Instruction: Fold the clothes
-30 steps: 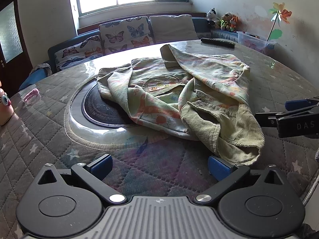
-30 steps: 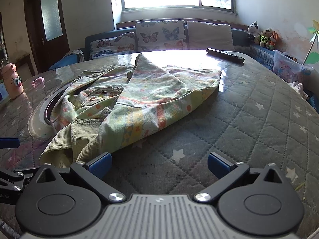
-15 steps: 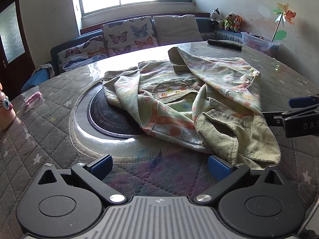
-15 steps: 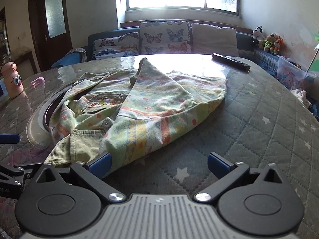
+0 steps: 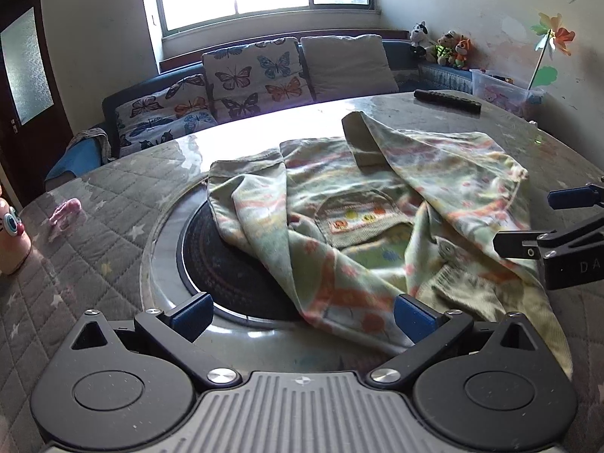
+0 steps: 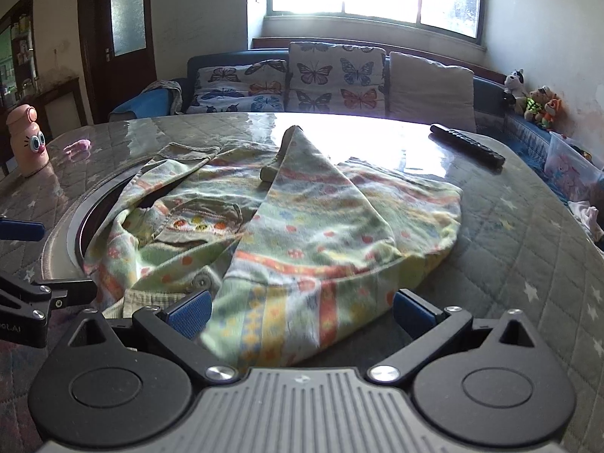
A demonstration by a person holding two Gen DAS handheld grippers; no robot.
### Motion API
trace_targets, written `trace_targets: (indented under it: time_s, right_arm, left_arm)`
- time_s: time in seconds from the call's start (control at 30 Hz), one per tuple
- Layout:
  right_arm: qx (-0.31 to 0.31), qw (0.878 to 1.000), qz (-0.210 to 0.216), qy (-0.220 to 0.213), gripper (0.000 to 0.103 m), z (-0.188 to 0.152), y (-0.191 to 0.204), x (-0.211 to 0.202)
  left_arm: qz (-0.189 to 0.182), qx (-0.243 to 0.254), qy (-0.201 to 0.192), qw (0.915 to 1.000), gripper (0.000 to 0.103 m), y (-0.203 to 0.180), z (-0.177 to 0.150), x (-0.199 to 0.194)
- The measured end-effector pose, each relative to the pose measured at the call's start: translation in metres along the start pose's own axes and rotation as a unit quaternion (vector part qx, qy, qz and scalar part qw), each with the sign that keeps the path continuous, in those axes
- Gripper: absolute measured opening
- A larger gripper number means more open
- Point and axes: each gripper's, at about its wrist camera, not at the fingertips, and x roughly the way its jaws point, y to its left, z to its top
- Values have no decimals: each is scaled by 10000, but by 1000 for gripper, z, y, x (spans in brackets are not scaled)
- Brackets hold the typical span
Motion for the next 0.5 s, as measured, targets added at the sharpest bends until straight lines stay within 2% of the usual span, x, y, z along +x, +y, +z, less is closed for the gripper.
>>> trace_targets:
  time_s: [0.2, 0.4, 0.5]
  right_arm:
    - [-95, 9999, 99, 28, 103, 25, -3, 27]
    - [-18, 9998, 181, 119, 101, 54, -13, 62]
    - [76, 9995, 260, 152, 97, 71, -18, 82]
  left_arm:
    - [58, -109, 43, 9999, 103, 11, 17, 23]
    - [108, -14, 0, 9999, 102, 18, 39, 46]
    - [105, 57, -35, 9999, 97, 21, 53, 60]
